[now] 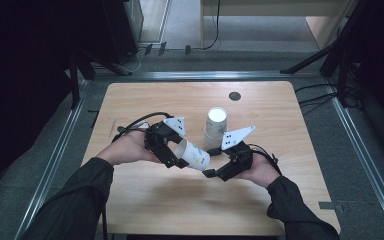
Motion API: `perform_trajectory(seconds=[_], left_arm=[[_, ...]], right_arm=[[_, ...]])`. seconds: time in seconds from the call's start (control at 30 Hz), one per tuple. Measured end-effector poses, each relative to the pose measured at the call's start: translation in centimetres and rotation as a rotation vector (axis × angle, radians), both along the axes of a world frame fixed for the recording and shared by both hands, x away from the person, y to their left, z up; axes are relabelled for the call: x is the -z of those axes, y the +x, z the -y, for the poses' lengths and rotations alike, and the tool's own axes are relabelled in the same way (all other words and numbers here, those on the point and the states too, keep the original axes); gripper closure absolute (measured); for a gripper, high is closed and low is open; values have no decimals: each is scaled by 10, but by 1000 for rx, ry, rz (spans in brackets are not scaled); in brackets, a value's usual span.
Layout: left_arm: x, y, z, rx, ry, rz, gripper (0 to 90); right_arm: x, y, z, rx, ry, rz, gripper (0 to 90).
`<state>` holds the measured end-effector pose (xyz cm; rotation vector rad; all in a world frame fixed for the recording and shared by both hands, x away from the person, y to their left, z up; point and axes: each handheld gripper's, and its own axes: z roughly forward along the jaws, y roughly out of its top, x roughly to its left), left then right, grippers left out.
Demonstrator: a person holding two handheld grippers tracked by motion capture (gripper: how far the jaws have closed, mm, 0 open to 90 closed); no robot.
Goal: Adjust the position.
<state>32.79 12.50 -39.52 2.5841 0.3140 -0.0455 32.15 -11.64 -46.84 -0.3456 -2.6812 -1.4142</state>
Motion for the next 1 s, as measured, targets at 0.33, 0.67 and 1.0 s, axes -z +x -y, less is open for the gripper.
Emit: perform_trajectory(seconds=[0.33,0.67,1.0], left_arm=[[-3,1,16,22,116,16,224],[6,3,27,66,188,7,224],[10,3,33,82,204,11,224]], right_arm=[[4,0,-12,3,-8,5,245],[7,-1,-19,-9,-7,2,244],[8,-2,-23,-11,-7,6,273]])
